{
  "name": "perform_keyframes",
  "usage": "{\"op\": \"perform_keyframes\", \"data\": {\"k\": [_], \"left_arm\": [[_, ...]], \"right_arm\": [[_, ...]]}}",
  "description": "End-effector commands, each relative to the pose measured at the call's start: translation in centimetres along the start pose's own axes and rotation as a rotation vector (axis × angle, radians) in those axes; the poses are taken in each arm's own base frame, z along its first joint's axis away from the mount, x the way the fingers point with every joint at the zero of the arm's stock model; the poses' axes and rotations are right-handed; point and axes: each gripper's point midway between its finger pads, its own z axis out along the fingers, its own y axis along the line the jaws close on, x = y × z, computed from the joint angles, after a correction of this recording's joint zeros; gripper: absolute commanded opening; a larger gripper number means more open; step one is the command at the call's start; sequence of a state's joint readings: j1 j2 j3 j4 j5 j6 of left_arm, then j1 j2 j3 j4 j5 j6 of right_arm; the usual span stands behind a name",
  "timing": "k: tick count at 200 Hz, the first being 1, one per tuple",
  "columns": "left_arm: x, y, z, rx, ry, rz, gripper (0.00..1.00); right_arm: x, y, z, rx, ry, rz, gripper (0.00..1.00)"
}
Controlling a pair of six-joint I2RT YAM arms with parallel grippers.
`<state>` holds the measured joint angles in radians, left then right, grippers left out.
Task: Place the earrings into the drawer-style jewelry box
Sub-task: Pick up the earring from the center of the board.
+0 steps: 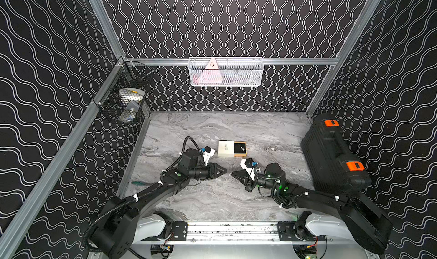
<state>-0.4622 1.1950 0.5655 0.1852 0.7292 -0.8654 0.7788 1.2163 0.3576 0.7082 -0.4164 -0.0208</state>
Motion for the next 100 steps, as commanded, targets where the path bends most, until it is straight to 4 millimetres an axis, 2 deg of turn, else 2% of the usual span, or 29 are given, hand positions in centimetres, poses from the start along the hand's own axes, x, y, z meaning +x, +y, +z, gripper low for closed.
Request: {"op": "perform_keyframes", "data": {"k": [1, 41, 81, 100], "left_arm": [[-0.7, -3.1, -0.3, 0.105, 0.008, 0.006, 0.34], [-0.8, -4.3, -0.3, 0.137, 0.030, -0.001, 0.34], [0.3, -3.5, 0.4, 0.105, 0.088, -0.014, 0.36], [0.8, -3.3, 0.8, 0.105, 0.107, -0.021, 0.32]], "right_arm": [[0.0, 0.3, -0.2, -0.012, 0.018, -0.014, 0.07], [-0.3, 0.5, -0.3, -0.018, 0.020, -0.019, 0.07], [-0.7, 0.6, -0.3, -0.020, 0.013, -0.025, 0.07], [-0.9, 0.6, -0.4, -0.021, 0.009, -0.029, 0.07]]}}
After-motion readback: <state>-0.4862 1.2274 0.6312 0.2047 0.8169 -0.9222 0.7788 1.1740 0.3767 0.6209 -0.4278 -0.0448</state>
